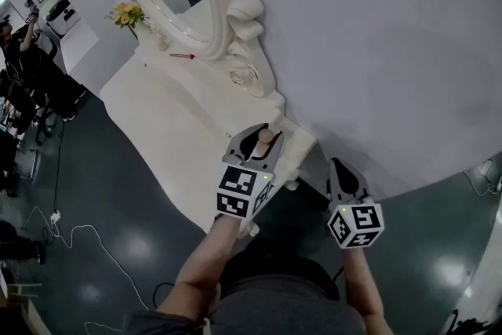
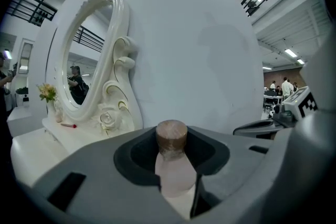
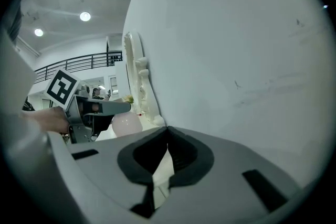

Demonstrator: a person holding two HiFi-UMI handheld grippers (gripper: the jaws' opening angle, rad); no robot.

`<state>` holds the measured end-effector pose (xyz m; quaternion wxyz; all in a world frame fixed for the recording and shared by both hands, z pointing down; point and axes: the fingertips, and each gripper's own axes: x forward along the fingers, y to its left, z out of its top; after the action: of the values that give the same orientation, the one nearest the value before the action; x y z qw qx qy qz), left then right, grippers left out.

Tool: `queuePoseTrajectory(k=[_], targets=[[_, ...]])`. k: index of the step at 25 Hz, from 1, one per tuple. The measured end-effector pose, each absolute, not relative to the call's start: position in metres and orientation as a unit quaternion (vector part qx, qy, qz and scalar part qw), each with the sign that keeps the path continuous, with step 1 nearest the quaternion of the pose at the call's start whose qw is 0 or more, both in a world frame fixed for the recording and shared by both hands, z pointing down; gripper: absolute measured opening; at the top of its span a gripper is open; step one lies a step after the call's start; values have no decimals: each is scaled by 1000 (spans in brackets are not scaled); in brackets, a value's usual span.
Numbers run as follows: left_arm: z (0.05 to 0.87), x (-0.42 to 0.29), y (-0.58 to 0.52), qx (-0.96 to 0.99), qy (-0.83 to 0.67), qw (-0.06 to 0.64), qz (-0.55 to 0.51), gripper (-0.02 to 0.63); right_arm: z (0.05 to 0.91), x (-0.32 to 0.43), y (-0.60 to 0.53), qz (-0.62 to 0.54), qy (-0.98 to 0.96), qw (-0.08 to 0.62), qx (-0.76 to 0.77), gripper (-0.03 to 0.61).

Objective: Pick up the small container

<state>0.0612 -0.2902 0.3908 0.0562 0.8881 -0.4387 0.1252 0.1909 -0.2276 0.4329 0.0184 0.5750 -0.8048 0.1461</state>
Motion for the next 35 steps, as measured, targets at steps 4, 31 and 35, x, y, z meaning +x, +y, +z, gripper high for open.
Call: queuePoseTrajectory(k=[4,31,35], targets=[[378,48,-285,885,-447,51,118,133,426,183,-232,138,-812,18,567,5],[346,-13,-266,865,-492,48,90,133,412,145,-239,112,-841,26,528,5],[347,-21,-266,859,-501,50,92,133,409,140,-240,106,-846,25,521,3]])
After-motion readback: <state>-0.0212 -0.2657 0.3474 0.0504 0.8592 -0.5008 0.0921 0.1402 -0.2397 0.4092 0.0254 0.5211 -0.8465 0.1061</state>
